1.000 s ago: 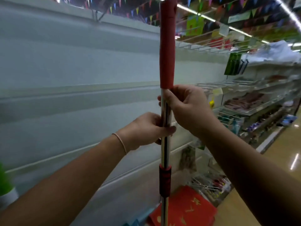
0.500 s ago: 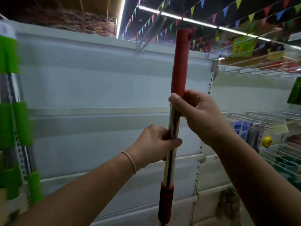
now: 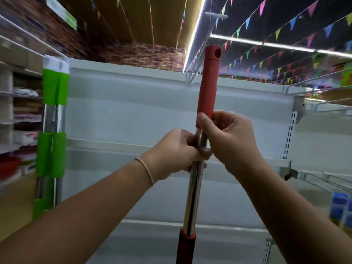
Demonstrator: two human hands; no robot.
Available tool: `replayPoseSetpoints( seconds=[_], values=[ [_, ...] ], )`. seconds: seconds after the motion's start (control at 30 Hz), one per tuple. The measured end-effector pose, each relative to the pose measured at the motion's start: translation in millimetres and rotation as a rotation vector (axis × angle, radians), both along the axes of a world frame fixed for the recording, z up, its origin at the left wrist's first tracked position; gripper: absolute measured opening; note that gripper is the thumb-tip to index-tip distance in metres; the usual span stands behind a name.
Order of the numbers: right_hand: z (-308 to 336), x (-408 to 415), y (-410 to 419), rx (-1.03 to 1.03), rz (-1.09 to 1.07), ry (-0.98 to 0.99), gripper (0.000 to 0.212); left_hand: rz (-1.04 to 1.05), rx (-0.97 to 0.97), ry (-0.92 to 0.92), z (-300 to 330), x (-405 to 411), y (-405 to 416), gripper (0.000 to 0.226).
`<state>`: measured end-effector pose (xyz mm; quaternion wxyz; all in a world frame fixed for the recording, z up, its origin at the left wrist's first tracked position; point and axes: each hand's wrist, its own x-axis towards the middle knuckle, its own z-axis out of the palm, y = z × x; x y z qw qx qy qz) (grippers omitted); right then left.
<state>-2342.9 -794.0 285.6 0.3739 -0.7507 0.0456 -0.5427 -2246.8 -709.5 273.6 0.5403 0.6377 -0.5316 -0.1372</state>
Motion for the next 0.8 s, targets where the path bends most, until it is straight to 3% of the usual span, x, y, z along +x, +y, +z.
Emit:
replayPoseSetpoints(
  seconds=[0.23, 0.8],
  values=[
    [8, -2, -7, -0.052, 0.059, -0.087, 0.015, 0.010, -0.019, -0.062, 10, -7, 2, 0.017],
    [9, 25, -26, -0.050, 0.029, -0.098, 0.021, -0.015, 0.012, -0.051, 15, 16, -13, 0.013]
  ],
)
